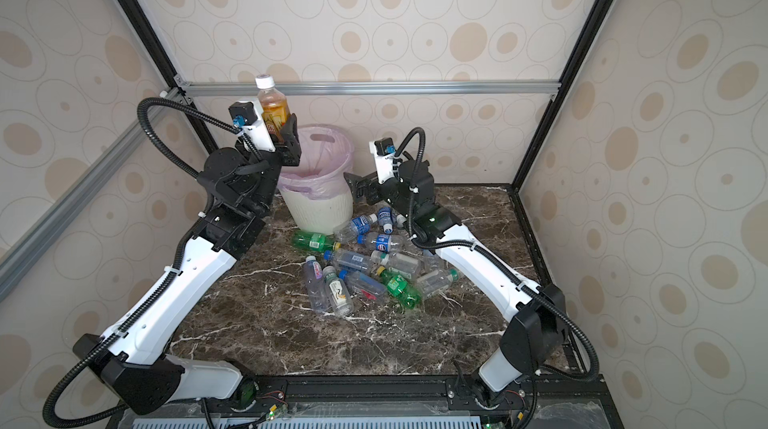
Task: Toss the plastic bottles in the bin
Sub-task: 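Carry the bottle above the pink-lined bin with left gripper while right gripper withdraws, then open left gripper to drop the bottle into the bin, then lower left gripper back toward the bottle pile while right gripper lowers too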
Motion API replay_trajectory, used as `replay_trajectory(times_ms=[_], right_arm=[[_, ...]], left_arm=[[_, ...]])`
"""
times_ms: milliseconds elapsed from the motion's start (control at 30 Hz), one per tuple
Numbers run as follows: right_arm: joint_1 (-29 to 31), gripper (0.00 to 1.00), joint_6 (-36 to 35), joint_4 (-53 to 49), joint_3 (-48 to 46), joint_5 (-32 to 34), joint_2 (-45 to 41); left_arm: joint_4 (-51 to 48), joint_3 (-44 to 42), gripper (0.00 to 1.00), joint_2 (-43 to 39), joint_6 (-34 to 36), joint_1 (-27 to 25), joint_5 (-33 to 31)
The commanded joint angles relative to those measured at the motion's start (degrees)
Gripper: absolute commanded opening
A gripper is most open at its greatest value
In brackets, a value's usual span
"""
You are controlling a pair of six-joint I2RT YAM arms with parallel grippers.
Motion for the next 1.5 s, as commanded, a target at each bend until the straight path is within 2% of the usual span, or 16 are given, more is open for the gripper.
replay_trajectory(times_ms=[0,33,100,233,300,500,767,1100,1333,1467], right_arm=[[0.4,1.0,-0.5,-0.4,0.6,2.2,0.1],[0.5,1.0,-0.2,-1.3,1.6,1.9,0.8],[0.5,1.0,0.2,-3.6,3.5,1.2,2.0],[0.6,1.0,0.4,-3.5,3.5,2.5,2.4],[0.6,1.0,0.6,-3.8,3.7,3.0,2.6],[0.6,1.0,1.2,-4.6,4.1,4.2,3.0],[0.6,1.0,1.9,-5.7,4.4,4.7,3.2],[0.5,1.0,2.1,-10.0,4.4,10.2,3.2],[0.5,1.0,0.9,-18.9,6.6,16.2,3.5],[0.5,1.0,3.0,-25.8,7.4,20.1,2.8]], left_arm=[[-3.5,4.6,0.44,5.7,-6.3,6.0,5.1],[-6.0,6.7,0.45,9.3,-10.7,8.5,8.5],[-14.5,14.4,0.52,15.9,-13.4,10.5,11.9],[-29.4,27.6,0.99,24.9,-14.2,11.0,13.9],[-32.3,30.1,0.99,26.1,-14.4,11.1,14.5],[-28.0,24.4,0.99,22.1,-16.2,11.1,14.3],[-27.4,21.5,0.99,21.1,-17.1,11.0,16.0],[-28.7,17.1,0.99,15.9,-16.7,9.9,16.7],[-25.4,5.3,0.99,6.7,-20.0,6.7,17.4],[-26.5,-0.4,0.99,2.6,-22.7,5.2,18.6]])
